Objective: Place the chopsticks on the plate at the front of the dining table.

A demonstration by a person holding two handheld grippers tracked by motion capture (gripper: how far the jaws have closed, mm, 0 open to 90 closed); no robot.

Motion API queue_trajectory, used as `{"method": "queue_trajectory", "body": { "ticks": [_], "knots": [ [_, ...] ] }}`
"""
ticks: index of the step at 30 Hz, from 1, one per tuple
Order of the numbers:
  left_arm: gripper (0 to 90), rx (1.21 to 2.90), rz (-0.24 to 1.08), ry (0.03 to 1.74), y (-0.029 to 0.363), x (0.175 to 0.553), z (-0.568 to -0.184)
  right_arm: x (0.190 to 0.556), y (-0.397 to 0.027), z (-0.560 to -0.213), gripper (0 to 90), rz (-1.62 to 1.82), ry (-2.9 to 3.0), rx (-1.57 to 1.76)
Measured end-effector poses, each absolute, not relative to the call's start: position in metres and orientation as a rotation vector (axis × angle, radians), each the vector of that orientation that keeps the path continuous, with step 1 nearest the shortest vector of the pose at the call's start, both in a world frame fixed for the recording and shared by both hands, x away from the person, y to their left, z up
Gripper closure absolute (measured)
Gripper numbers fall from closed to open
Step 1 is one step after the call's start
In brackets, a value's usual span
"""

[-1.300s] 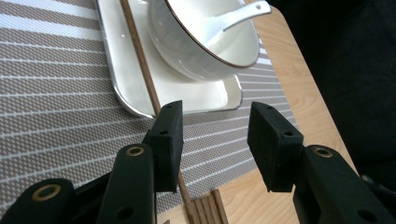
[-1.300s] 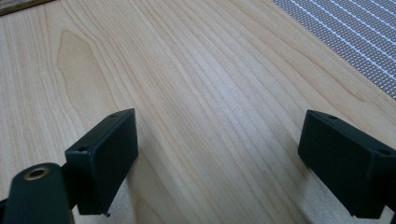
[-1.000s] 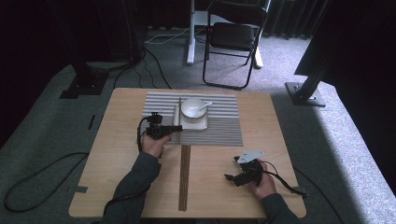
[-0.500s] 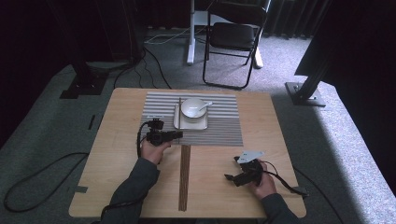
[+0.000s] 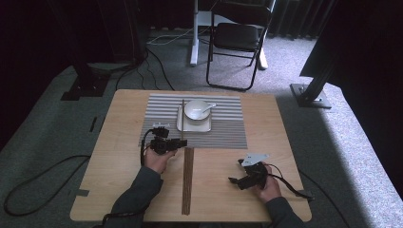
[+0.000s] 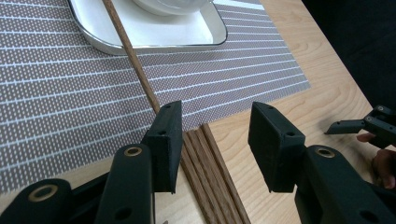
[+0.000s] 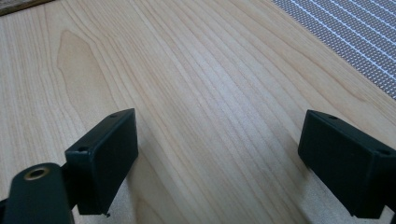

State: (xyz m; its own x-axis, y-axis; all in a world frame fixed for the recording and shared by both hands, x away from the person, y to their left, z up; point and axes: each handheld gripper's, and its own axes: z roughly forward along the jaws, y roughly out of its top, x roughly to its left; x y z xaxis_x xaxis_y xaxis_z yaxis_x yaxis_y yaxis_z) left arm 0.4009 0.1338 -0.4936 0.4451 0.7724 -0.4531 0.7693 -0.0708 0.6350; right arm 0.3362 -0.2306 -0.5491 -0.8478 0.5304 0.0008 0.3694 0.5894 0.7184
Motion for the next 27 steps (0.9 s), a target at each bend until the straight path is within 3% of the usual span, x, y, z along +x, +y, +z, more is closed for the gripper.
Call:
{"method": "queue_trajectory", "body": {
  "ticks": [15,27],
  "knots": [
    [57.5,1.870,0.018,1.325,0.129,0.378,-0.508,0.336,-0.231,-0.549,11.6,1.105,2.605,0.748],
    [57.5,1.931,0.101,1.314,0.124,0.362,-0.518,0.336,-0.231,-0.549,11.6,1.105,2.605,0.748]
  ]
}}
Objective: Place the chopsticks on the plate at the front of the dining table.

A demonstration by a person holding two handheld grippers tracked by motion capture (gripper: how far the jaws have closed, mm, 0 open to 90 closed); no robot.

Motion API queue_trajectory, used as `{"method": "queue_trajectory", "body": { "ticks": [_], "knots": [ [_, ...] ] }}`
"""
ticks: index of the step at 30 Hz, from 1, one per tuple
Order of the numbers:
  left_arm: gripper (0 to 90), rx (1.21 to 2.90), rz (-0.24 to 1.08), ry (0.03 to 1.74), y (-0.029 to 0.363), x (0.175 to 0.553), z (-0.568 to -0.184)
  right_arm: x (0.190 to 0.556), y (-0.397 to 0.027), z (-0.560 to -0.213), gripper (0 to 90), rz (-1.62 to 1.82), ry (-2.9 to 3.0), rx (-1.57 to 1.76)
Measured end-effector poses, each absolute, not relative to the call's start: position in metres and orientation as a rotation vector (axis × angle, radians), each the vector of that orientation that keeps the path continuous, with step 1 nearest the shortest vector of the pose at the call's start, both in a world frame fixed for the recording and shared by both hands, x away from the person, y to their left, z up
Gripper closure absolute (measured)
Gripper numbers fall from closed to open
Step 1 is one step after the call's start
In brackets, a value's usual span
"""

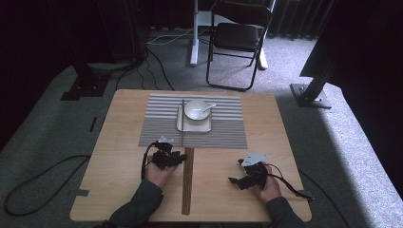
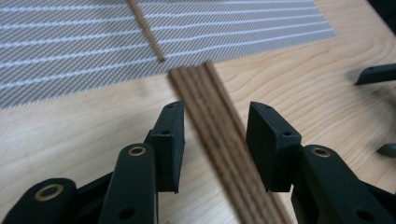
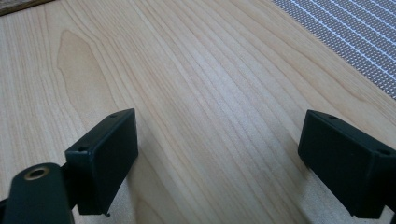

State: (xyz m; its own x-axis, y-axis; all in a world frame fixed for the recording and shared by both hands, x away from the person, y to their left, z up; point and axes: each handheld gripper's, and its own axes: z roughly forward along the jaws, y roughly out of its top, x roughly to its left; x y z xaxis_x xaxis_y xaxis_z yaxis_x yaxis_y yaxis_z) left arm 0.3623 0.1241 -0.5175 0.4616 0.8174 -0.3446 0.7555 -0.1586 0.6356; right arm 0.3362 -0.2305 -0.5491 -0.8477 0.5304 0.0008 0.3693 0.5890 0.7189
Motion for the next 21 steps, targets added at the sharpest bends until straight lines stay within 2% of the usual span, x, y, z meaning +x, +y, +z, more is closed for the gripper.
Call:
{"method": "queue_trajectory", "body": {
  "ticks": [21],
  "knots": [
    [57.6,2.029,0.171,1.290,0.117,0.344,-0.530,0.336,-0.231,-0.549,11.5,1.106,2.604,0.749]
  ]
}}
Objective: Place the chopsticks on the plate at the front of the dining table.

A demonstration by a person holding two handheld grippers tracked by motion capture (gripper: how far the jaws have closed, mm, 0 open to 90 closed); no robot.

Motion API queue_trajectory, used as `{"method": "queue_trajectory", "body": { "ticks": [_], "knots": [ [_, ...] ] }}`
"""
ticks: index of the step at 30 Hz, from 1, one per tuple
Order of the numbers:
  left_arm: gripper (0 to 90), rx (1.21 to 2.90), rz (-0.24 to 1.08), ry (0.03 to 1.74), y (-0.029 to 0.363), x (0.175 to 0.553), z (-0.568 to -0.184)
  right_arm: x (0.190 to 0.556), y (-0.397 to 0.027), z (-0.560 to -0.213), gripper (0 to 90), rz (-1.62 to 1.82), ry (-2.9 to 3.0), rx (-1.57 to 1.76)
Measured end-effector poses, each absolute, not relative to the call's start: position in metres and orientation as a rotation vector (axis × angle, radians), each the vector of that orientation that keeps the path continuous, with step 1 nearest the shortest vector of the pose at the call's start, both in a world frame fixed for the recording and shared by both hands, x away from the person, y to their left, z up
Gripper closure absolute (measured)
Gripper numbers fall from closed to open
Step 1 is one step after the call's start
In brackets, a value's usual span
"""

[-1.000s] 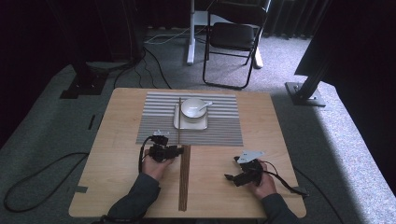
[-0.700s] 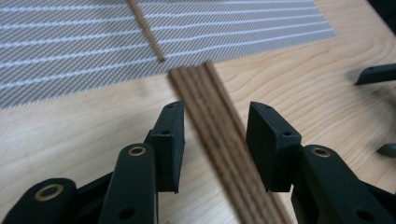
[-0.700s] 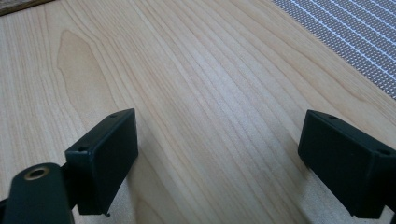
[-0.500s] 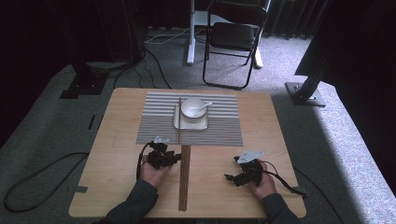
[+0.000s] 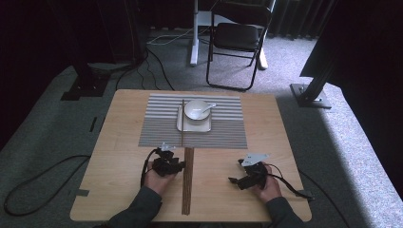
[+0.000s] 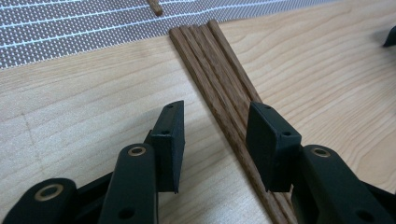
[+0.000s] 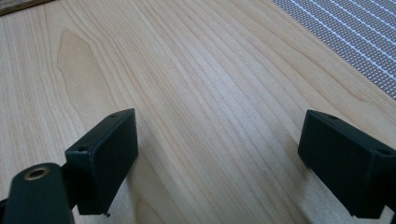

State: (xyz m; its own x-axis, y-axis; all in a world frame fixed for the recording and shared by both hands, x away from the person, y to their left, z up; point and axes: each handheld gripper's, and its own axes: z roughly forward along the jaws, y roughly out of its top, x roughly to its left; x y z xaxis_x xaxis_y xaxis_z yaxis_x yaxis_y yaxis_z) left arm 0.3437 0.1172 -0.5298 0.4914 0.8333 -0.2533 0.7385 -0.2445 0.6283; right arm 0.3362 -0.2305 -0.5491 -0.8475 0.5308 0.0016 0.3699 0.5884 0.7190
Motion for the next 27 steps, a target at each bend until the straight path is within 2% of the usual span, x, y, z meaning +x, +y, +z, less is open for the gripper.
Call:
{"method": "queue_trajectory", "body": {
  "ticks": [9,15,21,27],
  "knots": [
    [62.0,2.057,0.217,1.292,0.113,0.339,-0.530,0.336,-0.231,-0.549,11.5,1.105,2.605,0.750],
    [61.1,2.064,0.211,1.287,0.110,0.335,-0.530,0.336,-0.230,-0.549,11.5,1.105,2.605,0.750],
    [62.4,2.108,0.284,1.264,0.105,0.331,-0.529,0.336,-0.230,-0.549,11.6,1.105,2.605,0.750],
    [63.8,2.115,0.281,1.266,0.103,0.328,-0.529,0.336,-0.230,-0.549,11.5,1.105,2.605,0.750]
  ]
}}
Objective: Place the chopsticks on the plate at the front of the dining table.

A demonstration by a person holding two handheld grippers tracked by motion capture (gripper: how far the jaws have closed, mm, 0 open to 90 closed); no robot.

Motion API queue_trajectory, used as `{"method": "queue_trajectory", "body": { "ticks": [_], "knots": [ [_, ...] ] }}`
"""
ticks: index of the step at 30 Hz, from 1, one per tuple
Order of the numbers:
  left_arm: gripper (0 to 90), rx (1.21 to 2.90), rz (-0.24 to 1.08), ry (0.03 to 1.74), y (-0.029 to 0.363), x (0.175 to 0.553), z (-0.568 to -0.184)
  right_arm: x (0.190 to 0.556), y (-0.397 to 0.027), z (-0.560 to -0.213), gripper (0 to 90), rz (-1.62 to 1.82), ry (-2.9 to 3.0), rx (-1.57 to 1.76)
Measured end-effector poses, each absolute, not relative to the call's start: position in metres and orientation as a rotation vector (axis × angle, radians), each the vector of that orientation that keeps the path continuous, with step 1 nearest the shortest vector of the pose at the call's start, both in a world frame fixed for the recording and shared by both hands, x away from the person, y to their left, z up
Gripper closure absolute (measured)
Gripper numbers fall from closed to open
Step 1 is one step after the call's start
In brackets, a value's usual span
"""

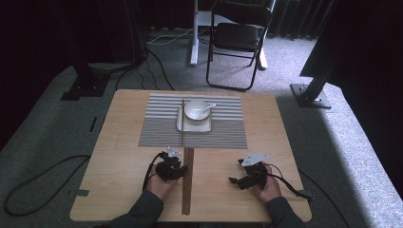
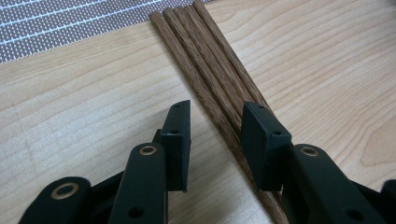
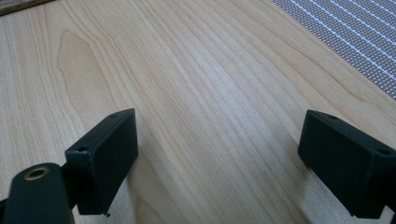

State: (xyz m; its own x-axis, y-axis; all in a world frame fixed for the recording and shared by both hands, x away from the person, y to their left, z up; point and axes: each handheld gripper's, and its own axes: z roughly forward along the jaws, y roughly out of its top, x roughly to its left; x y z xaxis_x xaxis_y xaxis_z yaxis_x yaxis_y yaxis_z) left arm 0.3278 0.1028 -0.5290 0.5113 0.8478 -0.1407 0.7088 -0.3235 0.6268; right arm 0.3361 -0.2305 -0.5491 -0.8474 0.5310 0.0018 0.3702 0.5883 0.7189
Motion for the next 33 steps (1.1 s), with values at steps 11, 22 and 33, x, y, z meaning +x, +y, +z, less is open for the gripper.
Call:
{"method": "queue_trajectory", "body": {
  "ticks": [11,22,33],
  "knots": [
    [67.6,2.149,0.303,1.277,0.100,0.319,-0.527,0.336,-0.231,-0.549,11.5,1.105,2.605,0.749],
    [75.0,2.130,0.351,1.308,0.107,0.312,-0.528,0.336,-0.230,-0.549,11.6,1.105,2.604,0.750],
    [82.2,2.105,0.356,1.360,0.119,0.307,-0.528,0.336,-0.231,-0.549,11.6,1.105,2.605,0.749]
  ]
}}
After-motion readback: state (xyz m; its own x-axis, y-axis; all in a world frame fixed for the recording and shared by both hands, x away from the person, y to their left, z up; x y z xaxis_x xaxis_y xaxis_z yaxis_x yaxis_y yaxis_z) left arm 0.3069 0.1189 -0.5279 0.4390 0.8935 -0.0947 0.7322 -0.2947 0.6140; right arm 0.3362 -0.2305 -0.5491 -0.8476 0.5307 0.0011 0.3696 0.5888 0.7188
